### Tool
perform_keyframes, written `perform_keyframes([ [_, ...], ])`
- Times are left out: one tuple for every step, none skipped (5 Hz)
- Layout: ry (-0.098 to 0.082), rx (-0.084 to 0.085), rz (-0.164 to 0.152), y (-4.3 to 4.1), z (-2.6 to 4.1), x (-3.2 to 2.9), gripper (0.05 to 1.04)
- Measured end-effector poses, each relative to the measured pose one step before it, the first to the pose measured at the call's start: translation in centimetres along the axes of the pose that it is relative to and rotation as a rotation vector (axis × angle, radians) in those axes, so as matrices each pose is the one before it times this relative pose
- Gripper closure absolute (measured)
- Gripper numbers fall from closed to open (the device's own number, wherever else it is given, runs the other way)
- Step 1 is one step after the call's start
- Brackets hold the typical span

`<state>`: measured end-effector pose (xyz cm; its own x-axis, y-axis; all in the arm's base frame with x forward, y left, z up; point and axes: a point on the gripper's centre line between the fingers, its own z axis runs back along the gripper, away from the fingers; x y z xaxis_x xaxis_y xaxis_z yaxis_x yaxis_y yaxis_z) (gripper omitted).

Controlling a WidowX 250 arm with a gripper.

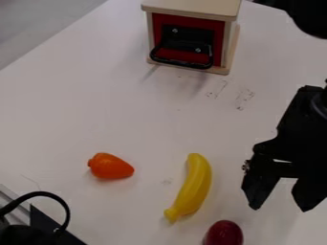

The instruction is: Moved away from the banana

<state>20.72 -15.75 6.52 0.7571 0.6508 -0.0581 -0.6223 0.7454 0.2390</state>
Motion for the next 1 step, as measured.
perform_keyframes([
  [0.0003,0.0015,0.0,-0.014,-0.004,0.003,0.083],
])
